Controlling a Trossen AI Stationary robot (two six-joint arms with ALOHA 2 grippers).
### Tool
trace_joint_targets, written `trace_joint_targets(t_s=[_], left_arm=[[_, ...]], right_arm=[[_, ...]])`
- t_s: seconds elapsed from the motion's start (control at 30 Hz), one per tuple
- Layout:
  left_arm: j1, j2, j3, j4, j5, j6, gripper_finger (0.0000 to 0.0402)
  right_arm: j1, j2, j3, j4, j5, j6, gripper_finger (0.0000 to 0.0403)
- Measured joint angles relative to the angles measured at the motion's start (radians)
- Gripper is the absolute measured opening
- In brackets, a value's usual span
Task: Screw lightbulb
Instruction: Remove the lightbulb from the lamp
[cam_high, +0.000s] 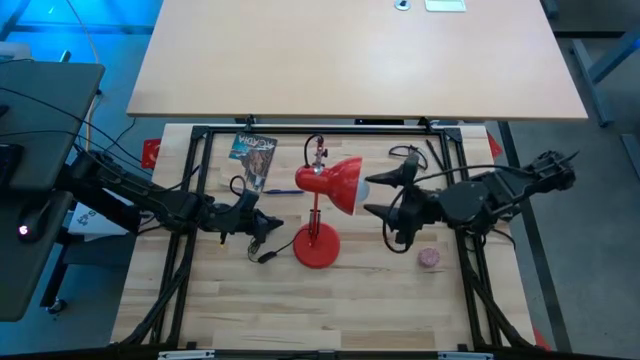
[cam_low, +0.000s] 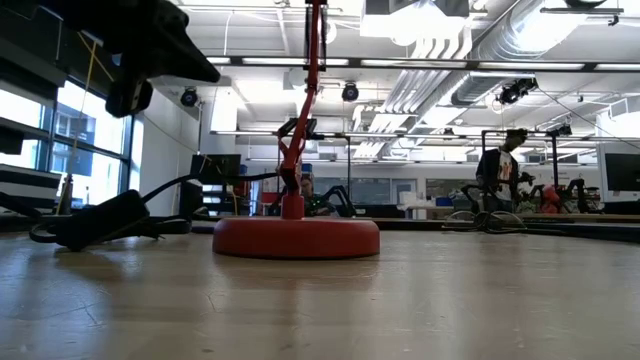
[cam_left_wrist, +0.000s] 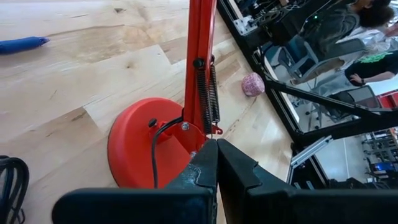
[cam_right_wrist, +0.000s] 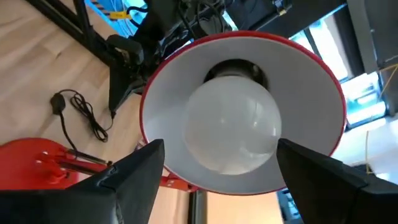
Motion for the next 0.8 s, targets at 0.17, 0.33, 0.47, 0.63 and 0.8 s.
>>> trace_joint_targets(t_s=[0.17,0.33,0.47,0.63,0.8], left_arm=[[0.000,0.000,0.000,-0.007,-0.001,0.000,0.0000],[0.000,0.000,0.000,-0.010,-0.001,0.000,0.0000],[0.000,0.000,0.000,-0.010,-0.001,-0.001,0.0000],[0.000,0.000,0.000,-0.010,-0.001,-0.010,0.0000],[0.000,0.000,0.000,-0.009,-0.001,-0.017,0.0000]], right_arm=[[-0.006,-0.001,-0.009,0.071,0.037,-0.082,0.0304],[-0.019,0.026,-0.009,0.073,0.053,-0.127,0.0304],[-0.020,0.064,-0.010,0.079,0.064,-0.133,0.0304],[-0.020,0.089,-0.010,0.148,0.092,-0.154,0.0304],[-0.020,0.089,-0.010,0.155,0.117,-0.168,0.0301]])
